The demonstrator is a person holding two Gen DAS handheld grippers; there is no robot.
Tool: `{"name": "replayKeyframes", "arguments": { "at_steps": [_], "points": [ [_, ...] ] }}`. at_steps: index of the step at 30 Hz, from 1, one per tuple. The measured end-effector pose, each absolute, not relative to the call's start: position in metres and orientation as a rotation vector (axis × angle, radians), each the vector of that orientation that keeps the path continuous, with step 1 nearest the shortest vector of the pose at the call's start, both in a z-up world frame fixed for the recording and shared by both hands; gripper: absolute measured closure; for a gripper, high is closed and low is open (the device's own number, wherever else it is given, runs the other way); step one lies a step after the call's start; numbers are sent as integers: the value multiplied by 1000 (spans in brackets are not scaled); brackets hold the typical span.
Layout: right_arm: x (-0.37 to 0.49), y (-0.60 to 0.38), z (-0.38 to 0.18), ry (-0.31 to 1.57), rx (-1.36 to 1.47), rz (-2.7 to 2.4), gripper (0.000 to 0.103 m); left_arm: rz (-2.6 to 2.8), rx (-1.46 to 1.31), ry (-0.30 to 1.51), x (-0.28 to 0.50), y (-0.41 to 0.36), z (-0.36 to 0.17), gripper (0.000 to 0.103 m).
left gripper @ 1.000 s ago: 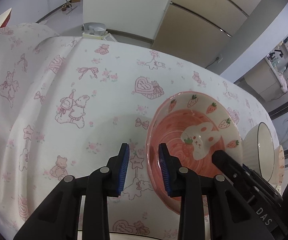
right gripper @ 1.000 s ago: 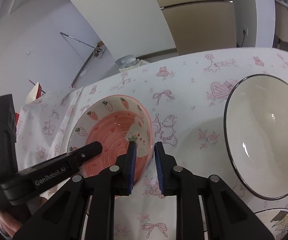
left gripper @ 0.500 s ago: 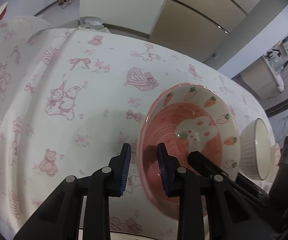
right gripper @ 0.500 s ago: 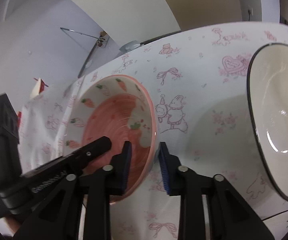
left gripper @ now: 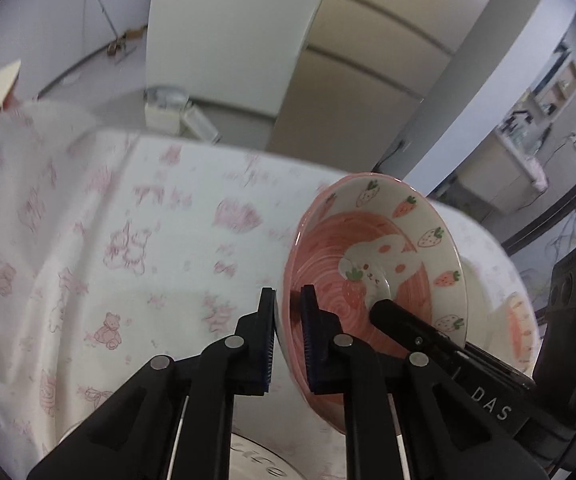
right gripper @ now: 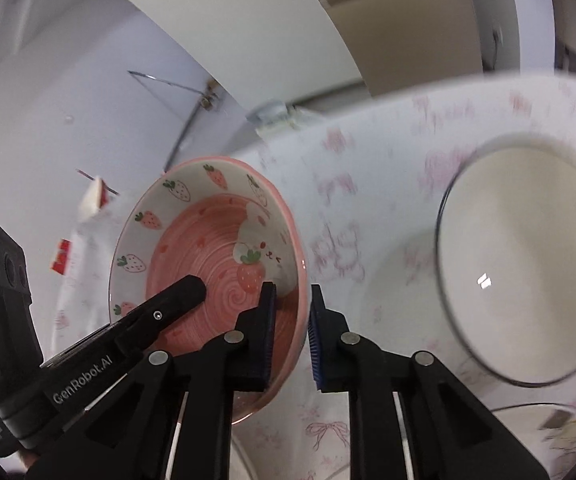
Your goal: Organize plates and bowls
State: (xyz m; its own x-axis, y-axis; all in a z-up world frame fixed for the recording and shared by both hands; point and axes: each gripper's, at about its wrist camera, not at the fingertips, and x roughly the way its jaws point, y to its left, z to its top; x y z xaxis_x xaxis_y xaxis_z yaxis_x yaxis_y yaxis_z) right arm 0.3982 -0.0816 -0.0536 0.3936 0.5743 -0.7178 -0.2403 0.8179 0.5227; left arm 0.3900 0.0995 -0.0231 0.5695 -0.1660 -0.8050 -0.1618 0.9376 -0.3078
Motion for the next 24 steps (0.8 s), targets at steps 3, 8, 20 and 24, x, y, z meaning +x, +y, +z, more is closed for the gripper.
{"name": "replayKeyframes", "arguments": {
  "at_steps": [3, 8, 20, 24],
  "points": [
    [391, -90, -30, 1006, 352, 532, 89, -25, -358, 922, 379, 90, -1, 90],
    [373, -106, 18, 932, 348, 541, 89, -54, -359, 828, 360, 79, 51, 90],
    [332, -198, 99, 754, 376, 433, 89, -220, -304, 708, 339, -19, 139, 90],
    [338, -220, 76, 759, 416, 383, 89, -233, -251, 745, 349, -48, 120, 90]
  ]
}}
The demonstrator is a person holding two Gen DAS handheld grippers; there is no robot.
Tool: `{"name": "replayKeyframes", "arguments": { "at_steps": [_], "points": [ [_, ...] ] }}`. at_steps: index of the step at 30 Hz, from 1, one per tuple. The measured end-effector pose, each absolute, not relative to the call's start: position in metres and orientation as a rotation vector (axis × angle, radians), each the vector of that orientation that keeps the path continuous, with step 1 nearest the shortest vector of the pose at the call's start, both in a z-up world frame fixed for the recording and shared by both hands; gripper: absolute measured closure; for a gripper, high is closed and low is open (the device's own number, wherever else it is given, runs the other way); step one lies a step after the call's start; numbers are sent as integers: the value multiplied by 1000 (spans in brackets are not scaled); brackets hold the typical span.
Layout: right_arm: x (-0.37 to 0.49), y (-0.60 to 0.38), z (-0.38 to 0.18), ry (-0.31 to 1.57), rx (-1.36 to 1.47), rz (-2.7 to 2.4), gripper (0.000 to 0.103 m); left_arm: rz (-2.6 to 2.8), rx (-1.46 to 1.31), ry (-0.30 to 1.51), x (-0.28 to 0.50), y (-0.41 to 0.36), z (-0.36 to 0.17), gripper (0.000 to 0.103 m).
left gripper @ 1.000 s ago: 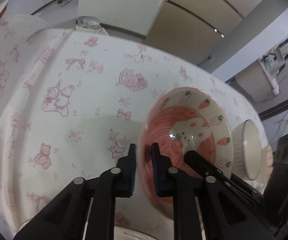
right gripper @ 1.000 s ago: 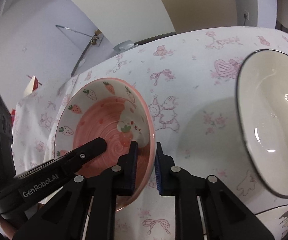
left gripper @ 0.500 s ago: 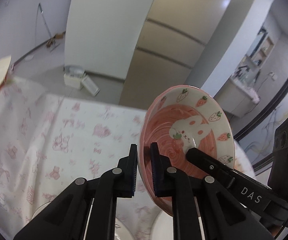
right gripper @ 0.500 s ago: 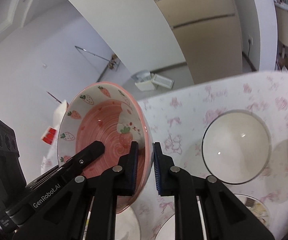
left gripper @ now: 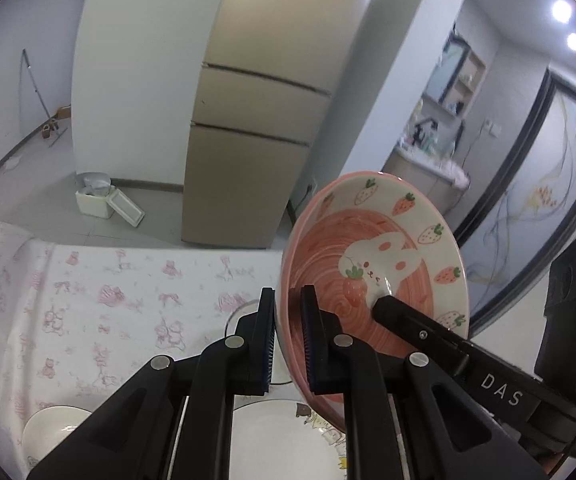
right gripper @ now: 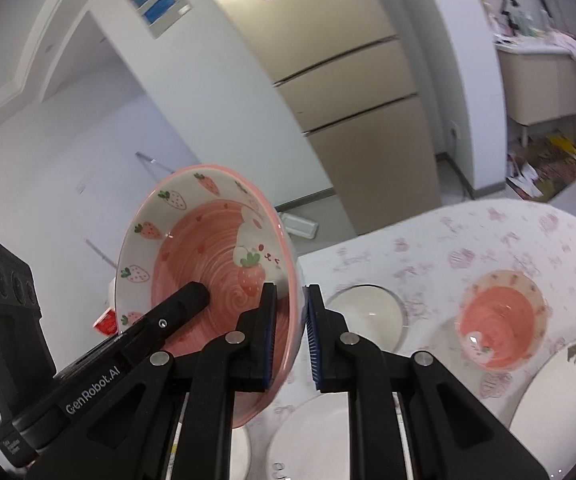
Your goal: Organize plates and bowls
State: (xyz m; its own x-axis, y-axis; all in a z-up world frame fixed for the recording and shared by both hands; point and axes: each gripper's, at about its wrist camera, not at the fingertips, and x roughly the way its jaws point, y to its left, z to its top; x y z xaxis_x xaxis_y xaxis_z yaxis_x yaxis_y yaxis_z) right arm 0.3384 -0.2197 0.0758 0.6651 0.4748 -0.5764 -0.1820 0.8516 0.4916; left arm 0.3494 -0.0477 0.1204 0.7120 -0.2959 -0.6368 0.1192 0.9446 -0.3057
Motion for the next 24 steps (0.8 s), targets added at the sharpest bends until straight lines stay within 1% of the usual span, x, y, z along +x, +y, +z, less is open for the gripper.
{"name": "replayKeyframes", "arguments": {
  "at_steps": [4, 6, 11, 13, 14, 19, 24],
  "points": [
    [358, -233, 51, 827, 444, 363, 92, -202, -195, 748, 363, -56, 85, 90],
    [363, -235, 45, 825, 448, 339, 92, -197, -180, 762, 373, -53, 65, 91],
    [374, -224, 25, 872, 365, 298, 92, -204, -238, 832, 396, -40, 28, 91],
    [381, -226, 16, 901, 391, 306, 92, -200, -252, 853, 401, -38, 19, 91],
    [384, -227, 11, 914, 396, 305, 96, -197, -252, 856, 403, -38, 15, 91],
    [387, -227, 2, 901, 370, 277, 96, -203, -221, 854, 409, -45, -2, 91],
    [395, -229, -12, 927, 364, 265, 95, -172, -188, 860, 413, -51, -17, 91]
  ]
}}
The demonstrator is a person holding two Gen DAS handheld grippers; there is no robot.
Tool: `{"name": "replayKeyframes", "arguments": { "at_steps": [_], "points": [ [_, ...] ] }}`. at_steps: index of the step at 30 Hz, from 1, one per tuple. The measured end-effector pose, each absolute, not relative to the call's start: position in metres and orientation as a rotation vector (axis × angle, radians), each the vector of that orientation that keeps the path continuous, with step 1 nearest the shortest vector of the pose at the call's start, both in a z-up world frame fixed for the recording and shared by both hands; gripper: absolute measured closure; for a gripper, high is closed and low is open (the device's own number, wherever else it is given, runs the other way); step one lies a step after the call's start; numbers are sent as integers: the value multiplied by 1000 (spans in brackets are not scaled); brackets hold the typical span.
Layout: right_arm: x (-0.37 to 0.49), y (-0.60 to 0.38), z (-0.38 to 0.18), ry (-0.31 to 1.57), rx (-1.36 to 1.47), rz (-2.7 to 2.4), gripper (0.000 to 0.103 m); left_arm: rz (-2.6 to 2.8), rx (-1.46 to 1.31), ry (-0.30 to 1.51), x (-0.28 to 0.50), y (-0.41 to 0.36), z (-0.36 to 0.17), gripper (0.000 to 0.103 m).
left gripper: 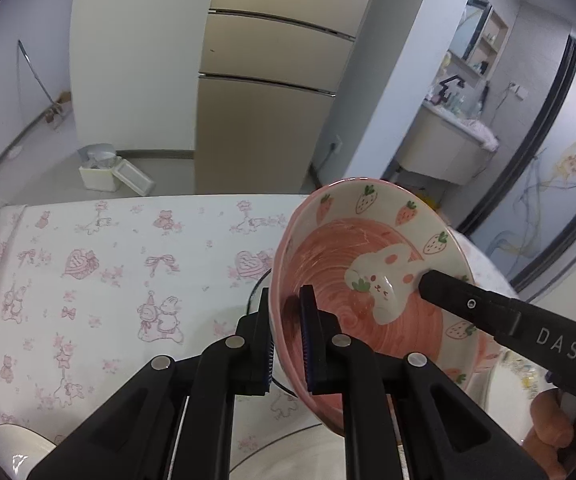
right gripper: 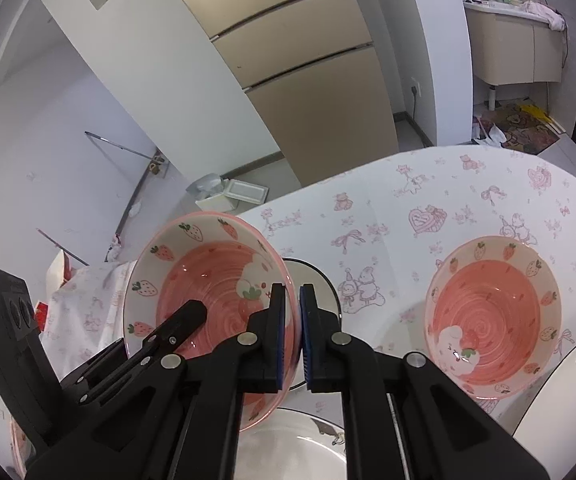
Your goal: Organize plates and bowls
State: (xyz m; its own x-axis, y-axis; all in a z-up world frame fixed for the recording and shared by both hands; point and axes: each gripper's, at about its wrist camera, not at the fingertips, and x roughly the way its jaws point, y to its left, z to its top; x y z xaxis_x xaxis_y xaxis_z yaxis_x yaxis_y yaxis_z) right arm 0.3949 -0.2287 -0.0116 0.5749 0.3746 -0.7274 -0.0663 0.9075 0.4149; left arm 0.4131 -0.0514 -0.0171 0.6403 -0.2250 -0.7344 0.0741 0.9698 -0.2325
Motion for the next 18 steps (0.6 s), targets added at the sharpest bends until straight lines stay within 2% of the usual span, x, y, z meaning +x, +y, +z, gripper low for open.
{"name": "replayKeyframes", "arguments": {
  "at_steps": [18],
  "points": [
    [397, -209, -27, 948, 273, 228, 95, -171, -108, 860, 423, -48, -34, 89]
  ]
}}
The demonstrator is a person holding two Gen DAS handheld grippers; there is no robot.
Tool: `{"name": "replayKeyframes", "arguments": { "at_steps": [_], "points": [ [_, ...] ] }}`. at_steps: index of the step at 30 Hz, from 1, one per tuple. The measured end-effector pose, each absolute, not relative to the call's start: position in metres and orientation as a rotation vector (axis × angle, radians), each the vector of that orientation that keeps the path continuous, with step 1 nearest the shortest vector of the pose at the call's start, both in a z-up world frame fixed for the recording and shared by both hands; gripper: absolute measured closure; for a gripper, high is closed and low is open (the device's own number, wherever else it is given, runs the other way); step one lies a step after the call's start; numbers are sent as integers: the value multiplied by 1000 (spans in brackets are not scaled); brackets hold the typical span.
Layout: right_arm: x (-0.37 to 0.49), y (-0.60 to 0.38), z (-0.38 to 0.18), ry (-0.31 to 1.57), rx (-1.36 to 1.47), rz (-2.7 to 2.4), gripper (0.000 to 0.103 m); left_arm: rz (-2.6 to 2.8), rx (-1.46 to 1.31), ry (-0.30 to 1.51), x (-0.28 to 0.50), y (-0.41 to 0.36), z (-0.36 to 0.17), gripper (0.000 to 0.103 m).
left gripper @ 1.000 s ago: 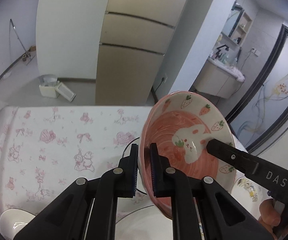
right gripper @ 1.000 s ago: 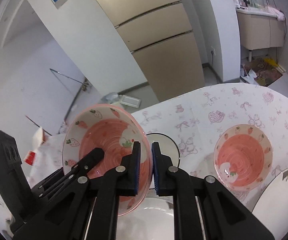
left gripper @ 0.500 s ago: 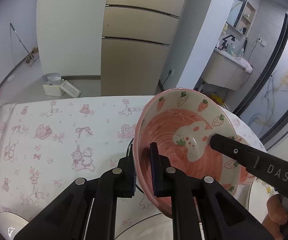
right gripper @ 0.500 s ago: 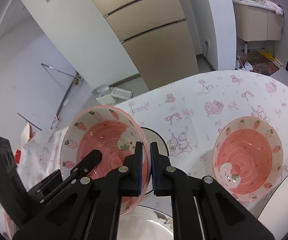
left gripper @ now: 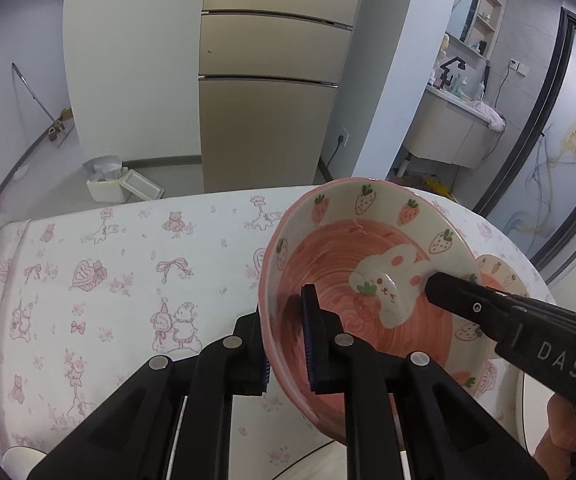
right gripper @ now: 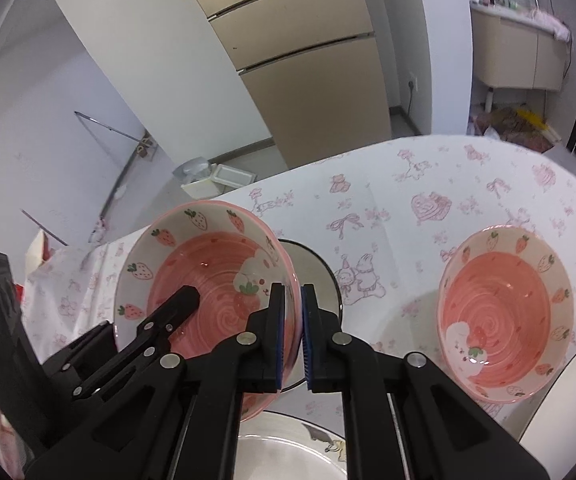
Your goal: Organize plates and bowls
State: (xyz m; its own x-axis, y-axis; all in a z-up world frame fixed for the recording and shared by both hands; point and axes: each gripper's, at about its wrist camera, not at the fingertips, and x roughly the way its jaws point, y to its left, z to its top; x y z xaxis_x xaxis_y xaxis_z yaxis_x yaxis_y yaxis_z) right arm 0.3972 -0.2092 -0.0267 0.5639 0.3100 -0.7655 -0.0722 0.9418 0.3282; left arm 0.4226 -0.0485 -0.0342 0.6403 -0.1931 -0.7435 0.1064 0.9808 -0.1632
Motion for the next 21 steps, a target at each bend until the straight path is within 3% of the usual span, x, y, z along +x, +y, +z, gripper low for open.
{"name": "replayKeyframes", "arguments": {
  "at_steps": [21],
  "points": [
    [404, -209, -41, 969, 260, 187, 95, -123, -34, 887, 430, -70, -63, 82]
  ]
}}
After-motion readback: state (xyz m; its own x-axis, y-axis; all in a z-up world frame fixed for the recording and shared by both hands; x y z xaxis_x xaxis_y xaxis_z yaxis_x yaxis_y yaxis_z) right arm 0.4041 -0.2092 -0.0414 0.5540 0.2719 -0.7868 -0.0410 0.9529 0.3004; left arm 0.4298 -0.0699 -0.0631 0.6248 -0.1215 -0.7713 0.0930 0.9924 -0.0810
